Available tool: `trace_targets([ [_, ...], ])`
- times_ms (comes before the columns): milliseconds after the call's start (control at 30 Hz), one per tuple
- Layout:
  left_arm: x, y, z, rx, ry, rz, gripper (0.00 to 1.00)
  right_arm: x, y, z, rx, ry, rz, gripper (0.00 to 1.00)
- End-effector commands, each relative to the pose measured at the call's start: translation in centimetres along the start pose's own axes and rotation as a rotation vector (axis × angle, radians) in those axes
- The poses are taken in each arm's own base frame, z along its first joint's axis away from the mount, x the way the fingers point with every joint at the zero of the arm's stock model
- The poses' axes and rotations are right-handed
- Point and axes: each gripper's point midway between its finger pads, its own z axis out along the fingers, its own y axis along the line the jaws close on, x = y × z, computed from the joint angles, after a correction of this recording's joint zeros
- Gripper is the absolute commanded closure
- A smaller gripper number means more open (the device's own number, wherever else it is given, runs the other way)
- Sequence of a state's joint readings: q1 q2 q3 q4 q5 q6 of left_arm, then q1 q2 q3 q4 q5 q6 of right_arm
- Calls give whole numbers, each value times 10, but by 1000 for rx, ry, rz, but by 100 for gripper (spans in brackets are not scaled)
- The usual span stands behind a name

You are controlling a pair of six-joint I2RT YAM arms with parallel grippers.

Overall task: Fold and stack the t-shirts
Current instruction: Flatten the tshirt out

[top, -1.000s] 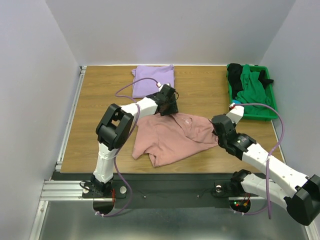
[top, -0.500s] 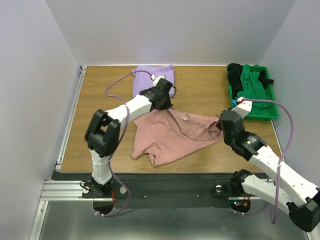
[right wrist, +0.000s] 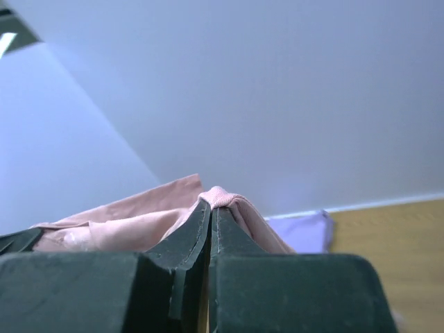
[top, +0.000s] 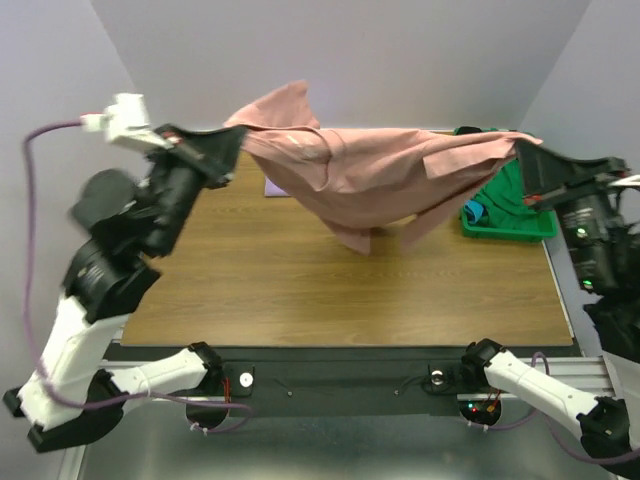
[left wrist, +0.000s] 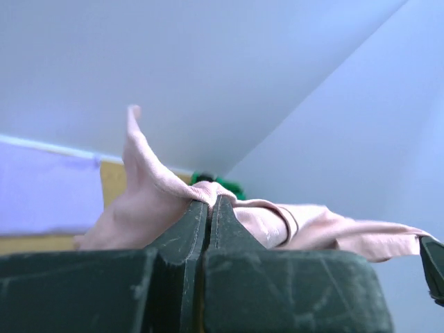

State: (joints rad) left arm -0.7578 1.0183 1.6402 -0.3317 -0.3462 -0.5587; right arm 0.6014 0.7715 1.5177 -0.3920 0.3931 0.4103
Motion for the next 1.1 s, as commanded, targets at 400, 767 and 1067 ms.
trace_targets([
  [400, -84, 6, 10, -186, -262, 123, 100, -42, 25, 48, 22, -89, -106, 100],
  [767, -92, 27, 172, -60, -202, 235, 100, -29, -6, 168, 342, -189, -412, 100],
  [1067, -183, -58, 113, 273, -455, 202, 100, -104, 54, 160, 114, -379, -337, 100],
])
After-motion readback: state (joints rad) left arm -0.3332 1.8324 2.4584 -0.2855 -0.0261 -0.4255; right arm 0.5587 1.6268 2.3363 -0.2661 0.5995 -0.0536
